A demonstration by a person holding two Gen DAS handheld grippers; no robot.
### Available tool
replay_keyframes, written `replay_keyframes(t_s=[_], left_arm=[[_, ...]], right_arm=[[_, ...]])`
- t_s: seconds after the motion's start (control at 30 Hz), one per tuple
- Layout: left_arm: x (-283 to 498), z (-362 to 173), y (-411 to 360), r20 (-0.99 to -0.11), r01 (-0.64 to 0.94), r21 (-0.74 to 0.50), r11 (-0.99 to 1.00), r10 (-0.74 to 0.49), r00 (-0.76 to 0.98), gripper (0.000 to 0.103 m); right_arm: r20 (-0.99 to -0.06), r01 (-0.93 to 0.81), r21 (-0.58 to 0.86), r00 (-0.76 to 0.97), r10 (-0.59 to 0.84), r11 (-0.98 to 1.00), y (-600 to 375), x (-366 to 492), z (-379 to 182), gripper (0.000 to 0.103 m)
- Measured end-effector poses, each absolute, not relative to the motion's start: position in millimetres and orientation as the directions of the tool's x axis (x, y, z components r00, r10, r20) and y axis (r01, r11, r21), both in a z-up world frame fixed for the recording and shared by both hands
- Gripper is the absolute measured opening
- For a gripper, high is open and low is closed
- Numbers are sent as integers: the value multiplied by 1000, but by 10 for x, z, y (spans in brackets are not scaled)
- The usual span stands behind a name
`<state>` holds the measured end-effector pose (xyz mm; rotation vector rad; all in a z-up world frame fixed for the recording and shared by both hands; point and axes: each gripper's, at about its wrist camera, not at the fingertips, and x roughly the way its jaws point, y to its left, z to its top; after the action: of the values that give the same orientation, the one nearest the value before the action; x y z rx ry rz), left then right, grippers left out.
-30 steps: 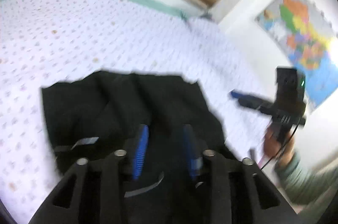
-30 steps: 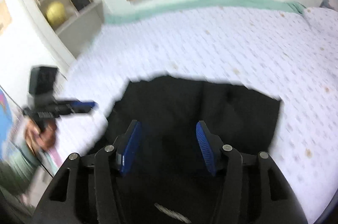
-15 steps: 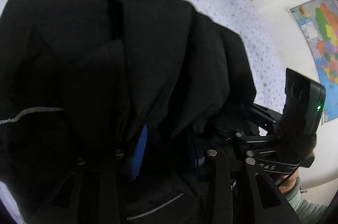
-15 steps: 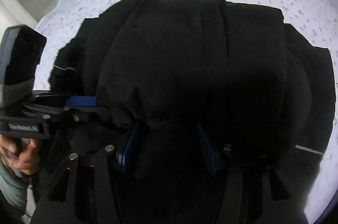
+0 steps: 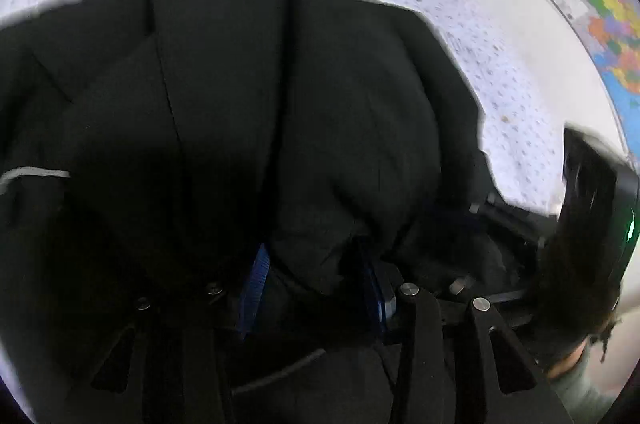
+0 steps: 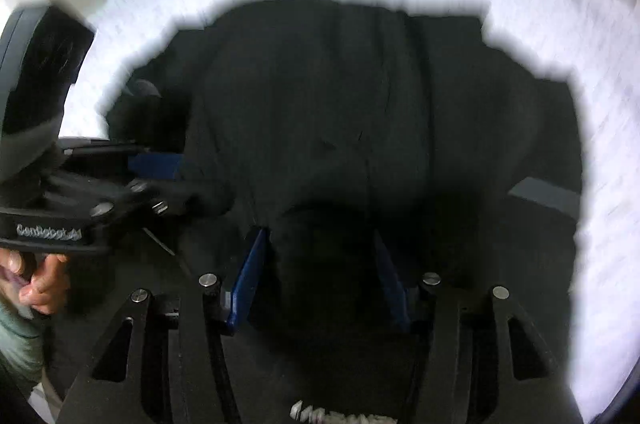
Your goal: Fold large clothes
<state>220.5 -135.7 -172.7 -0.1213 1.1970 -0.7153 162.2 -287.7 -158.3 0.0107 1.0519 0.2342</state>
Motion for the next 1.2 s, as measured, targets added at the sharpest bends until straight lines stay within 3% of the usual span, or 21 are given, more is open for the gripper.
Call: replay_keyframes(t_s=[0.1, 0.2, 0.33, 0.47, 0.67, 0.8, 1.0, 1.2], left_arm=[[1936, -1490, -1344, -788, 505, -369, 780, -551, 274, 45], [1546, -1186, -1183, -741, 535, -394, 747, -603, 296, 45], [828, -828, -916, -721, 573, -337, 747, -596, 353, 47], [287, -657, -608, -715, 541, -280, 793, -548, 434, 53], [-321, -521, -197, -690, 463, -279, 841, -511, 512, 53], [-491, -505, 169, -679, 373, -278, 885, -456, 575, 53], [-751, -782, 767, -718, 236, -268, 934, -357, 597, 53], [-702, -1221, 953, -770, 151, -319, 936, -348, 534, 53]], right_arm=[[-812, -166, 122, 550, 194, 979, -2895, 1382, -1383, 58], [-760, -174, 186, 599, 254, 967, -2940, 964, -1060, 59], [-686, -160, 98, 704, 183, 982, -2907, 291, -556, 59], [-659, -120, 51, 742, 124, 991, -2878, -231, -179, 69], [-624, -72, 0, 780, 56, 997, -2903, -902, -5, 69], [-614, -51, 120, 781, 114, 991, -3145, -1176, -147, 79], [-700, 10, 162, 706, 108, 987, -3558, -1136, -766, 77], [-759, 131, 163, 650, 39, 978, -4072, -1142, -1285, 77]])
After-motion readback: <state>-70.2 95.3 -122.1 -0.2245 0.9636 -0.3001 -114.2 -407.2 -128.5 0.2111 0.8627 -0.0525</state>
